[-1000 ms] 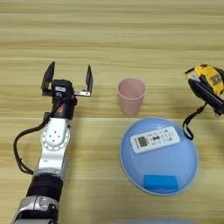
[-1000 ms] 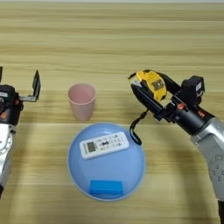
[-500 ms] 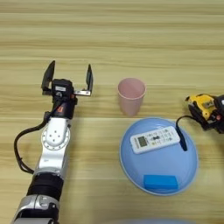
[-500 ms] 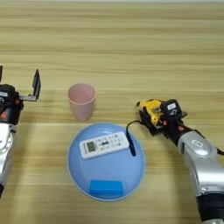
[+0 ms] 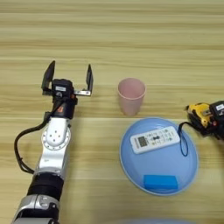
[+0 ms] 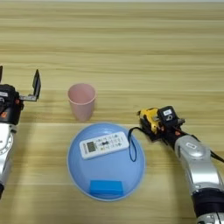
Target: Move the objects on the table
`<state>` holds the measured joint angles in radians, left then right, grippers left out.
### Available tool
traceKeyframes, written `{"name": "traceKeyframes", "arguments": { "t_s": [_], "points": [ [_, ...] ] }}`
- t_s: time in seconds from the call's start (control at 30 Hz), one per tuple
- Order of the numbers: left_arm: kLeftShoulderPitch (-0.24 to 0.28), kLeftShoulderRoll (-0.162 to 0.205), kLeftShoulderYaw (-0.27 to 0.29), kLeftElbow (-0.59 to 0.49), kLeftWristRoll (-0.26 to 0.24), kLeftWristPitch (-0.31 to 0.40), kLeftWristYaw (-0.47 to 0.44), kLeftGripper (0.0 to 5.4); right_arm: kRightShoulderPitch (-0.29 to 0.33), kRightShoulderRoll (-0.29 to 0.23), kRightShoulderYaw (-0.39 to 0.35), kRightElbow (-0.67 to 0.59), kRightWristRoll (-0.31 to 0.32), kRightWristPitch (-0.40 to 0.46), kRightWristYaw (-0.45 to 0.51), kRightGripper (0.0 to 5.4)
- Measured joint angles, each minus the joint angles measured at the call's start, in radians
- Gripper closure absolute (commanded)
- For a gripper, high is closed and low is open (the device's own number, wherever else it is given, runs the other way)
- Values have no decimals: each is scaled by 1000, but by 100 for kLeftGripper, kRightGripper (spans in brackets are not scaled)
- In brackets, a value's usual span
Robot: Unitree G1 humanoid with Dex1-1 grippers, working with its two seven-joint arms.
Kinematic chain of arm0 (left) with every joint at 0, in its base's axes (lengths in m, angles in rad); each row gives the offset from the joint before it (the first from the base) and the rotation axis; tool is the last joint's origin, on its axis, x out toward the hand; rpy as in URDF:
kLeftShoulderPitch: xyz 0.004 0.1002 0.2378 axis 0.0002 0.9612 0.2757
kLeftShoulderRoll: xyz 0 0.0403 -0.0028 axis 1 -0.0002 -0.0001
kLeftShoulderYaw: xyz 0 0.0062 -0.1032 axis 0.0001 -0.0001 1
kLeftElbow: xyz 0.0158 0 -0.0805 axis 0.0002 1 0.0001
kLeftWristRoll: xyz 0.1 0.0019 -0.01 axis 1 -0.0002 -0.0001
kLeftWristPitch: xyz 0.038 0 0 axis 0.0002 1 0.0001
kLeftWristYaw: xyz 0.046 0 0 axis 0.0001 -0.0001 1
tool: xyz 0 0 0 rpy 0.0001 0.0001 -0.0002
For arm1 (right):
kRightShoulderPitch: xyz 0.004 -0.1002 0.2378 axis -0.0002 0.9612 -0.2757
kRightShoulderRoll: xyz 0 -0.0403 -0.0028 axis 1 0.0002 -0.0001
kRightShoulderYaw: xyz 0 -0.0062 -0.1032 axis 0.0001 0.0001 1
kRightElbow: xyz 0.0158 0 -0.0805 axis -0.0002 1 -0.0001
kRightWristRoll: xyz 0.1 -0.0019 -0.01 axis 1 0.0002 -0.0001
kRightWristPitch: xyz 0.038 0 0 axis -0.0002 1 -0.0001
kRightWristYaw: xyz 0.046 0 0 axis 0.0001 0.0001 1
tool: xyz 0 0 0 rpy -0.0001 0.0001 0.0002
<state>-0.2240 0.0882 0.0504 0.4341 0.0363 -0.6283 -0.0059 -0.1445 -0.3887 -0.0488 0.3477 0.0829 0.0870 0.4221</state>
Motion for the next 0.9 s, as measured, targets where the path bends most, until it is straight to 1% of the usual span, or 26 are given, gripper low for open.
{"name": "traceKeyframes", "arguments": {
  "t_s": [0.1, 0.13, 0.17, 0.3, 0.43, 0.7, 0.8, 0.9],
  "points": [
    [0, 0, -1, 0, 0, 0, 1, 0, -2, 1, 1, 2, -2, 0, 0, 126],
    [0, 0, -1, 0, 0, 0, 1, 0, -3, 1, 1, 3, -3, 0, 0, 89],
    [0, 0, -1, 0, 0, 0, 1, 0, -3, 2, 1, 2, -3, 0, 0, 85],
    [0, 0, -1, 0, 0, 0, 1, 0, -3, 8, 1, -1, -4, -6, 0, 36],
    [0, 0, -1, 0, 0, 0, 1, 0, -3, 16, -14, -53, 11, -39, 0, 0],
    [0, 0, -1, 0, 0, -1, 2, 0, -2, 37, -39, -164, 61, -89, 4, 0],
    [0, 0, -1, 1, 0, -1, 2, 0, -1, 42, -48, -202, 82, -123, 9, 0],
    [-1, 0, -1, 1, 0, -2, 2, 0, -2, 52, -73, -230, 111, -159, 6, 0]
  ]
}}
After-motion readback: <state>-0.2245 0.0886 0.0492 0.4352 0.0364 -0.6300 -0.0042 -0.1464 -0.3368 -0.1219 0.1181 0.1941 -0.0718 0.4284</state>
